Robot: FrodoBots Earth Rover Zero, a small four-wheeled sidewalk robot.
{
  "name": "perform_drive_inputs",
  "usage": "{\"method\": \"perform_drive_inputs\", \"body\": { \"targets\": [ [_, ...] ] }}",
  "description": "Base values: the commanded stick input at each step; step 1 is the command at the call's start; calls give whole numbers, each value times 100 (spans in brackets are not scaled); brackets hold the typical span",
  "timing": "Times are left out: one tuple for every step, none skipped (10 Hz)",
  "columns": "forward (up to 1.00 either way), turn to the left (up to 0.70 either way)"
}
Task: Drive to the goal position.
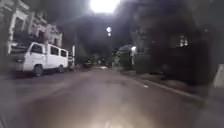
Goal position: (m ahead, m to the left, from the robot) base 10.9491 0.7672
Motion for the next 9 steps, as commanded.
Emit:
{"method": "perform_drive_inputs", "body": {
  "targets": [
    [70, -13],
    [70, 0],
    [70, 0],
    [70, 0],
    [70, 0],
    [70, 0],
    [70, 0],
    [70, 0],
    [70, 0]
  ]
}}
